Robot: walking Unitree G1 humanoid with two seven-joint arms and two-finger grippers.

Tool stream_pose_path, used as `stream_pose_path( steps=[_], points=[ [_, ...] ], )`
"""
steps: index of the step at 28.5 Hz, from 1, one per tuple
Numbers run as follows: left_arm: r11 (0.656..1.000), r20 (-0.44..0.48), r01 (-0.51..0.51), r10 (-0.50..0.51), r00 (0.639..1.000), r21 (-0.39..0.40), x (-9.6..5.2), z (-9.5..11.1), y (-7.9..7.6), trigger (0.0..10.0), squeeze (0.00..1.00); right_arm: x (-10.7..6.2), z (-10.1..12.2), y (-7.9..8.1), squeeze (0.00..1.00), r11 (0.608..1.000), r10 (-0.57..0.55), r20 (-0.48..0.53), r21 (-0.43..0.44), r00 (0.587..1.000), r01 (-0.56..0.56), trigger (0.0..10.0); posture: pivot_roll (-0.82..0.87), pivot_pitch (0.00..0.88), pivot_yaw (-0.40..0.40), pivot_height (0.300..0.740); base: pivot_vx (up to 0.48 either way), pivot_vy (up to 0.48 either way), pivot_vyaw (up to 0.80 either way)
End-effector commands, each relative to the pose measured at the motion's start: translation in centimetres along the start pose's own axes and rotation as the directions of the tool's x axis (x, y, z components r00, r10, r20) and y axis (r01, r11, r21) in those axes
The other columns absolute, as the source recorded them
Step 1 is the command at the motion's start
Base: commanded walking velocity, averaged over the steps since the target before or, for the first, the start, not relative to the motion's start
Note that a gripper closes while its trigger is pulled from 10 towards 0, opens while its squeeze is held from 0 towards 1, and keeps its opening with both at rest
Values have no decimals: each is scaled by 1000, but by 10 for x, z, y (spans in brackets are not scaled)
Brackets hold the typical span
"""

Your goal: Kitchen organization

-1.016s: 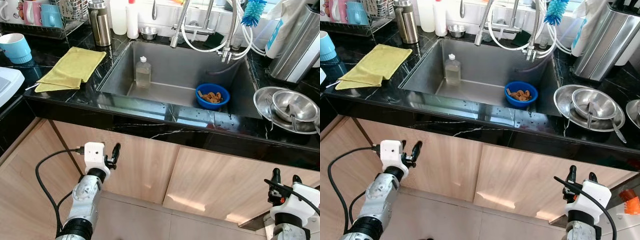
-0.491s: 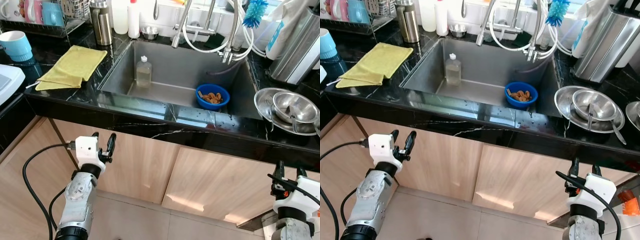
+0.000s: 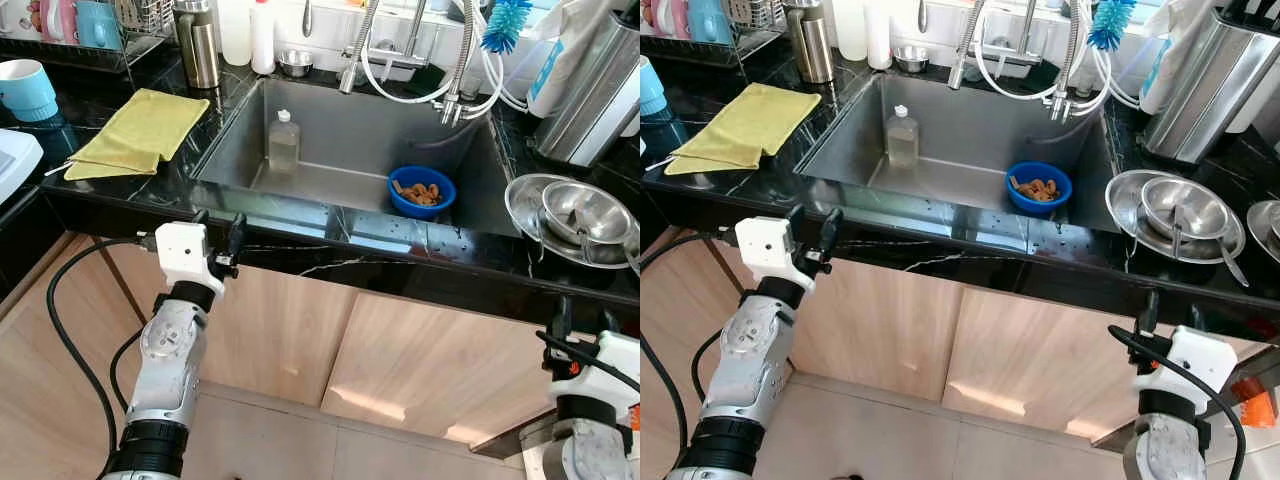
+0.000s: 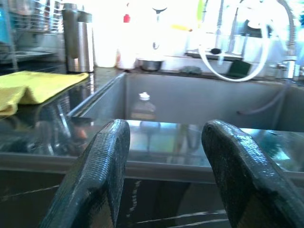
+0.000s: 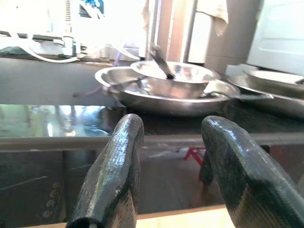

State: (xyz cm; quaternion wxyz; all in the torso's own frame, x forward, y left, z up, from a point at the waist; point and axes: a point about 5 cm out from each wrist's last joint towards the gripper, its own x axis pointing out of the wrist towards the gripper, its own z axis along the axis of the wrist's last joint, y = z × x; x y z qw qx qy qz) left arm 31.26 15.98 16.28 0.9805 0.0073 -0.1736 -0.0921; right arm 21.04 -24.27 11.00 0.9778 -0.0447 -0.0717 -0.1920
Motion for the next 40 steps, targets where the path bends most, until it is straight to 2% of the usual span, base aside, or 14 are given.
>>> stream_pose_path(
  steps=[1,7,14,17,21,23,31,36,40],
  points=[
    [999,-12,36,-36,999,0,-2,1,-4,10000,0,0,8,-1,0,1000,6,14,-13,1000,-6,10000,95,95,-107,740,0,0,0],
    [999,-50,40,-41,998,-21,-9,-8,-4,10000,0,-9,8,10,0,999,41,-1,1,999,-41,10000,87,60,-101,740,0,0,0],
    [999,-66,33,-35,997,-29,-6,-8,-6,10000,0,-12,3,12,0,999,11,-30,30,1000,-10,10000,92,41,-80,740,0,0,0],
    [999,-87,30,-33,996,-30,-4,-13,-5,10000,0,-11,0,22,0,999,1,-40,50,999,1,10000,94,26,-50,740,0,0,0],
    [999,-94,32,-34,995,-31,-4,-15,-5,10000,0,-11,-1,24,0,999,1,-43,53,999,1,10000,94,26,-50,740,0,0,0],
    [999,-132,42,-46,990,-35,-5,-22,-4,10000,0,-18,-7,32,0,997,-9,-76,73,997,14,10000,86,17,-20,740,0,0,0],
    [999,-148,36,-41,988,-37,-5,-26,-2,10000,0,-24,-9,41,0,996,1,-96,91,995,8,10000,61,30,-25,740,0,0,0],
    [995,-146,72,-81,986,-65,-1,-27,-14,10000,0,-29,-10,40,0,996,-5,-104,93,995,15,10000,55,26,-16,740,0,0,0],
    [995,-135,88,-95,986,-55,6,-24,-14,10000,0,-26,-13,39,0,994,-21,-111,100,994,33,10000,74,20,-12,740,0,0,0]
  ],
)
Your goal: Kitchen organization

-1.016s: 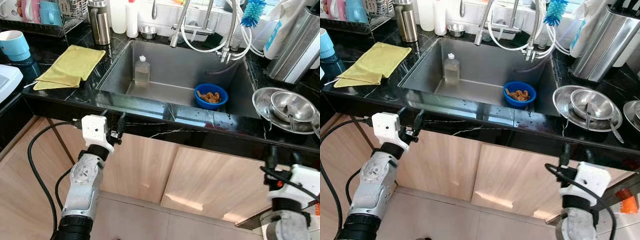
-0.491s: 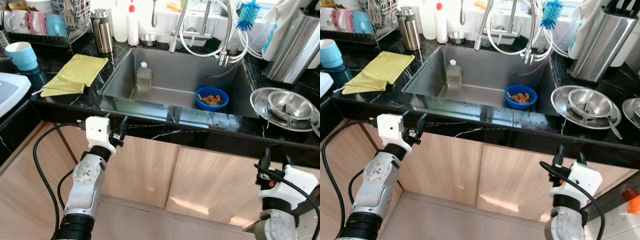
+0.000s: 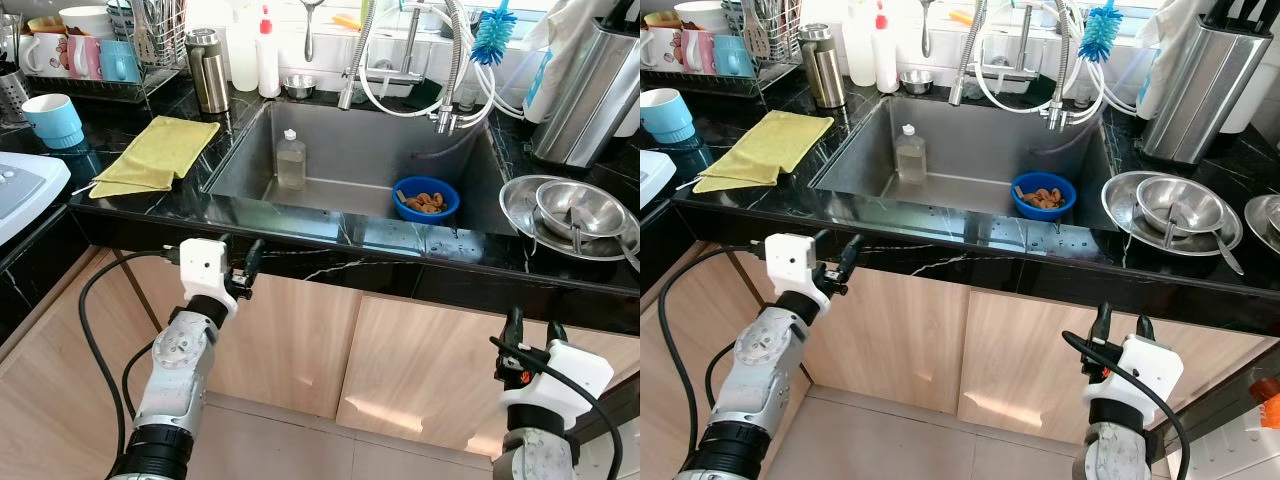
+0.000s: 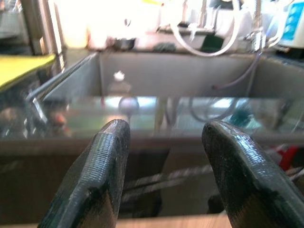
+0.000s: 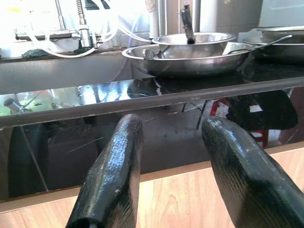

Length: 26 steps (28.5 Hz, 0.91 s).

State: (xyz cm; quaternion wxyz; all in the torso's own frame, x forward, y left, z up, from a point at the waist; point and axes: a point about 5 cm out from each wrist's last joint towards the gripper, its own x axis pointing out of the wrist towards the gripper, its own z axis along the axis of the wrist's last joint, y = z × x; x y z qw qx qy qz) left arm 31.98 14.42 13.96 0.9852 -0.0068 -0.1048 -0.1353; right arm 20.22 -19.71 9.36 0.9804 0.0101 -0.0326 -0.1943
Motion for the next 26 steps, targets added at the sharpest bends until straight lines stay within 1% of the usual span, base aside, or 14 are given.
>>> stream_pose_path(
  steps=[1,3,4,6,10,15,22,26],
  points=[
    [1000,-4,11,-11,1000,13,5,2,2,10000,0,1,-3,0,0,1000,-21,-11,13,1000,21,10000,74,20,-12,740,0,0,0],
    [1000,-3,11,-11,1000,13,5,2,3,10000,0,1,-3,0,0,1000,-21,-11,13,1000,21,10000,74,20,-12,740,0,0,0],
    [1000,-2,-6,6,1000,15,7,3,8,10000,0,5,-2,5,0,1000,-7,-5,21,1000,7,10000,86,6,-6,740,0,0,0],
    [1000,-5,-13,13,1000,14,8,2,11,10000,0,6,-2,9,0,1000,2,-2,28,1000,-2,10000,80,0,-7,740,0,0,0],
    [1000,-13,-12,12,1000,7,8,0,9,10000,0,6,0,10,0,999,3,3,33,1000,-3,10000,66,0,-9,740,0,0,0],
    [1000,-7,-1,1,1000,-5,9,-2,3,10000,0,8,-3,4,0,1000,-14,4,27,1000,14,10000,96,0,-2,740,0,0,0],
    [1000,2,-26,26,1000,-5,11,1,7,10000,0,14,0,9,0,999,-12,13,38,1000,11,10000,103,0,-15,740,0,0,0],
    [999,-9,-33,33,999,-2,11,-1,8,10000,0,14,0,10,0,999,-10,15,40,1000,9,10000,102,3,-15,740,0,0,0]
  ],
)
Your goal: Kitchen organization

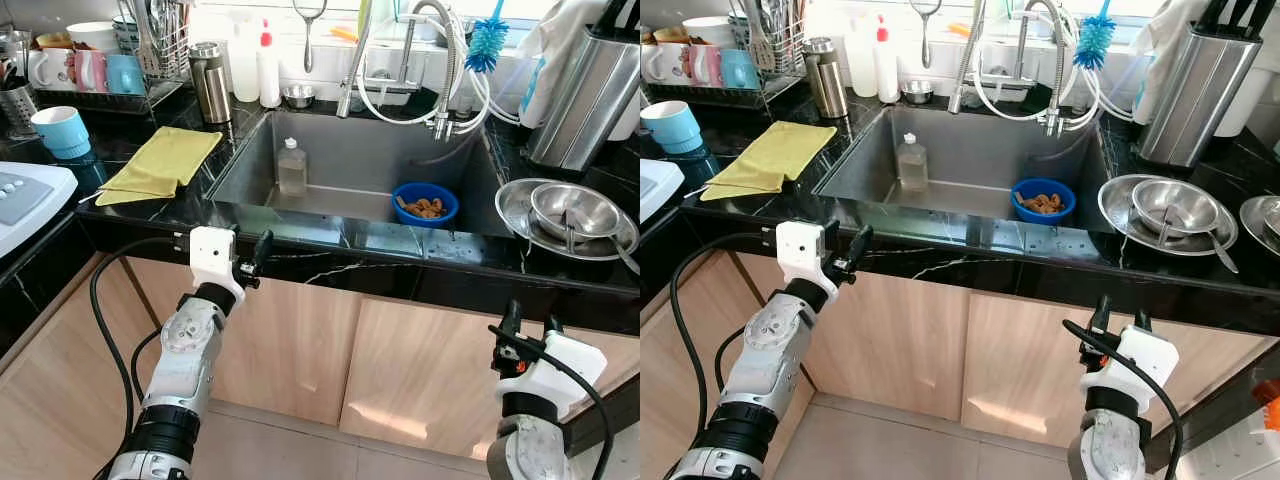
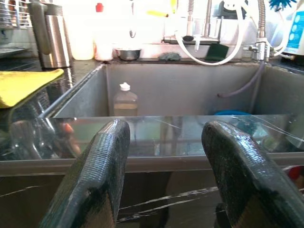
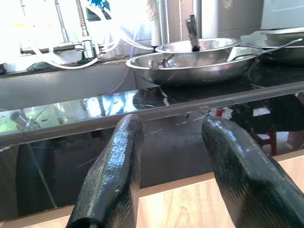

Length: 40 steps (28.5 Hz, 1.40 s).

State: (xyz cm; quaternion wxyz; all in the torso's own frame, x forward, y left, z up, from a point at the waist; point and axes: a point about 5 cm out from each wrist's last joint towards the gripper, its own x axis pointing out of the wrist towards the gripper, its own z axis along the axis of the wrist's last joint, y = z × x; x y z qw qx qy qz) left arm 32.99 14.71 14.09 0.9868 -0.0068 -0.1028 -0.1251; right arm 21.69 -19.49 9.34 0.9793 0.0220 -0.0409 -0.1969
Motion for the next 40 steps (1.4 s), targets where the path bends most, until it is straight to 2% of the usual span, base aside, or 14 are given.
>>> stream_pose_path(
  steps=[1,16,32,40],
  points=[
    [1000,-10,-9,9,1000,-3,2,-1,2,10000,0,1,0,3,0,1000,-7,-1,14,1000,7,10000,102,3,-15,740,0,0,0],
    [1000,-28,10,-10,1000,-8,2,-2,-2,10000,0,-5,-1,4,0,999,-25,-13,28,1000,25,10000,92,42,0,740,0,0,0],
    [1000,-24,19,-19,1000,-6,3,0,-3,10000,0,-4,-2,11,0,998,-14,-22,56,1000,15,10000,94,43,3,740,0,0,0],
    [1000,-13,24,-24,1000,-11,3,1,-4,10000,0,-3,-1,11,0,998,-11,-23,57,1000,13,10000,94,40,2,740,0,0,-719]
  ],
)
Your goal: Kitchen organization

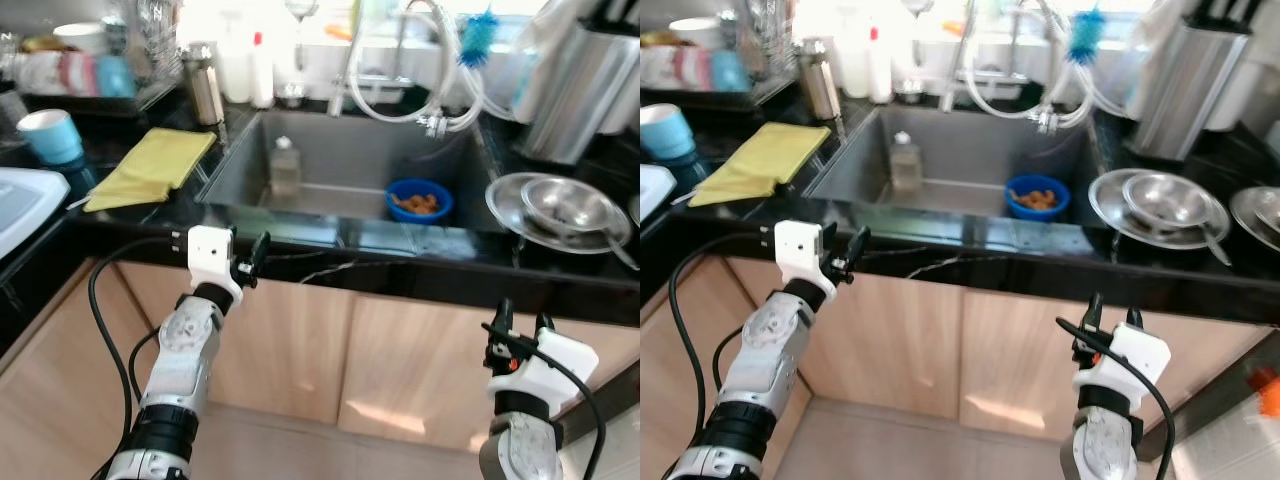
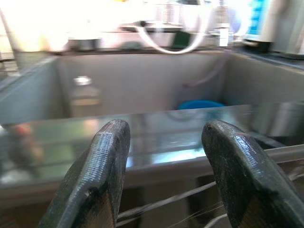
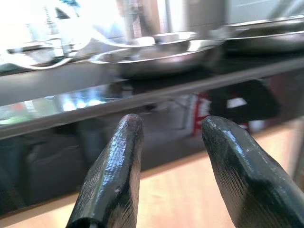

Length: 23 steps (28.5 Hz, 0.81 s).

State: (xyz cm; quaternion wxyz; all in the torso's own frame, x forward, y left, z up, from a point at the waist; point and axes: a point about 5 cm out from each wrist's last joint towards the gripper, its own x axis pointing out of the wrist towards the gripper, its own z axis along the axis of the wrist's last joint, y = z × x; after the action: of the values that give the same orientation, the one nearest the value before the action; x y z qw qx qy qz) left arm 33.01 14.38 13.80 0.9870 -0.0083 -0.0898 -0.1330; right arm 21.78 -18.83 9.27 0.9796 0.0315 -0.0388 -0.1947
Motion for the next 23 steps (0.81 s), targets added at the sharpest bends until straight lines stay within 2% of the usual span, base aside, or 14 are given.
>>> stream_pose_path(
  steps=[1,9,17,23],
  points=[
    [1000,13,9,-9,1000,-3,3,4,-1,10000,0,-1,-1,5,0,999,-16,-15,40,1000,16,10000,94,40,2,740,0,0,-725],
    [1000,17,7,-7,1000,-4,3,5,-2,10000,0,0,0,5,0,999,-14,-8,40,1000,15,10000,95,38,-1,740,0,0,-706],
    [1000,11,1,-1,1000,-15,4,5,-2,10000,0,0,1,5,0,999,-18,3,41,1000,18,10000,96,37,-3,740,0,0,0],
    [1000,15,0,0,1000,-17,5,7,-2,10000,0,2,2,6,0,999,-16,1,49,1000,16,10000,99,35,-4,740,0,272,0]
  ],
)
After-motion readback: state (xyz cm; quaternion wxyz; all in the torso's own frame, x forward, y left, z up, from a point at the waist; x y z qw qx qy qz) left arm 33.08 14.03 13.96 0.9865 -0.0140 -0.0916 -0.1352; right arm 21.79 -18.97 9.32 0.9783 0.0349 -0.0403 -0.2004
